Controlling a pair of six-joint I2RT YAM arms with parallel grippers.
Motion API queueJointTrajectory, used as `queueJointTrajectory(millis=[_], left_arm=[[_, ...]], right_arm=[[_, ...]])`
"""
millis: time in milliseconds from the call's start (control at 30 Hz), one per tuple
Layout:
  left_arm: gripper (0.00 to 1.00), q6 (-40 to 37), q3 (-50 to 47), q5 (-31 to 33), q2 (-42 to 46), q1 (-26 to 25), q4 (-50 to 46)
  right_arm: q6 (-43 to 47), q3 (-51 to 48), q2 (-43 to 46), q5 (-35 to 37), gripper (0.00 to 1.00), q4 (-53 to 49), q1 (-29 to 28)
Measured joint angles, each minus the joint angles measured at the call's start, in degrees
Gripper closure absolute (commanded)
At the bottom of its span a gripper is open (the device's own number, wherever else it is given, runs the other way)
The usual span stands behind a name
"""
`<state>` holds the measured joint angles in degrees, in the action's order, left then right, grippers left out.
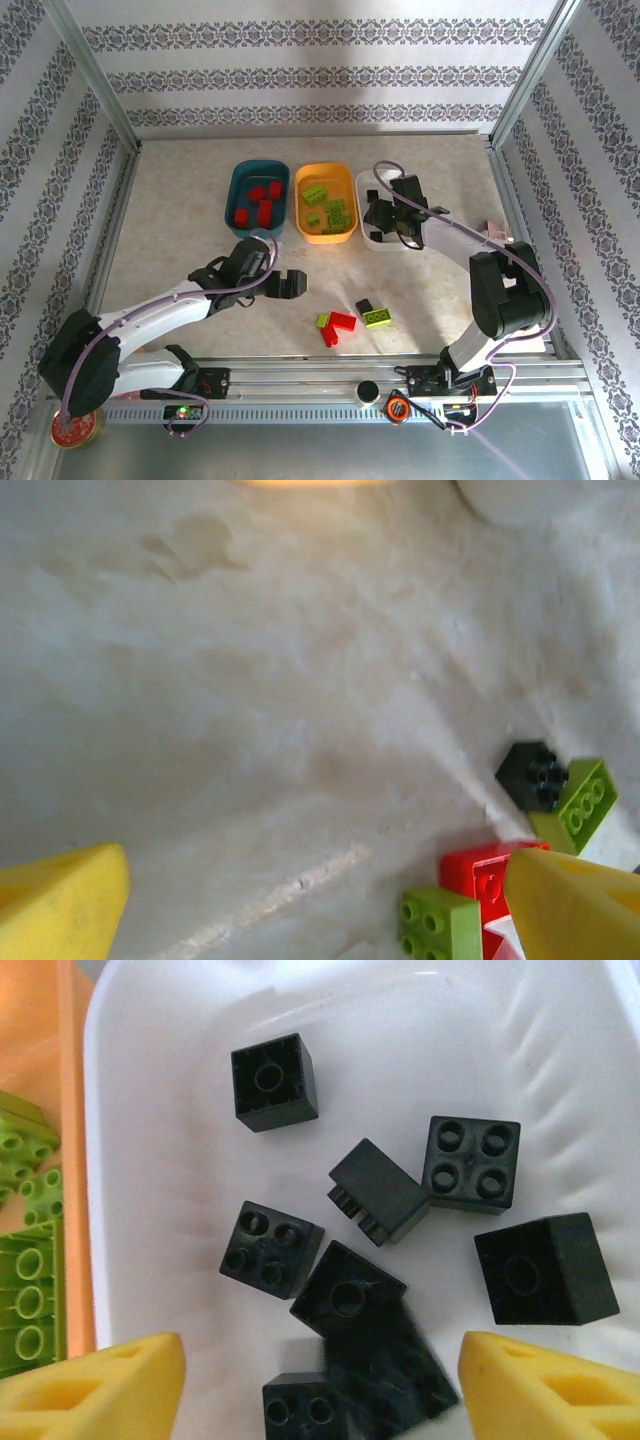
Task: Sort the legos into containers by color
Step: Place the lego in the container, then pick up the lego from the middle-left of the table.
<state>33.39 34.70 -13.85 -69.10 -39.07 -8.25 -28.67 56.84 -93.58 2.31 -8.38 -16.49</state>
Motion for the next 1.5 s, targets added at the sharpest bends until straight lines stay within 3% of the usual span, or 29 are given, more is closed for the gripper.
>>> queueJointTrajectory(millis=[133,333,533,1000,1333,1500], left_arm=[[0.07,-1.77,1.14,-0.15,-3.06,-6.32,-0.48],[0.2,-4.61,6.19,-0.33,-11.3,-14.56,-1.92],[0.36,-5.33,7.63,-1.01,-16.37,-14.88,-2.03],[0.37,-5.33,10.6,-3.15,-19.89,-14.97,-6.82],[0.63,-5.29,10.73,-3.87,-21.92,-15.28,-7.65],[0.7,-4.92,10.75,-3.67,-21.57,-15.34,-7.61]], right_arm=[[0.09,-0.07,1.4,0.0,0.23,-0.24,-0.68],[0.07,-2.97,5.46,-0.02,0.23,0.02,-2.54],[0.13,-5.25,7.28,0.13,0.22,-0.26,-4.37],[0.52,-6.73,11.08,1.4,0.22,-0.52,-5.05],[0.52,-6.73,11.93,1.62,0.22,-0.61,-5.05],[0.52,-6.8,12.96,1.79,0.22,-0.83,-5.05]])
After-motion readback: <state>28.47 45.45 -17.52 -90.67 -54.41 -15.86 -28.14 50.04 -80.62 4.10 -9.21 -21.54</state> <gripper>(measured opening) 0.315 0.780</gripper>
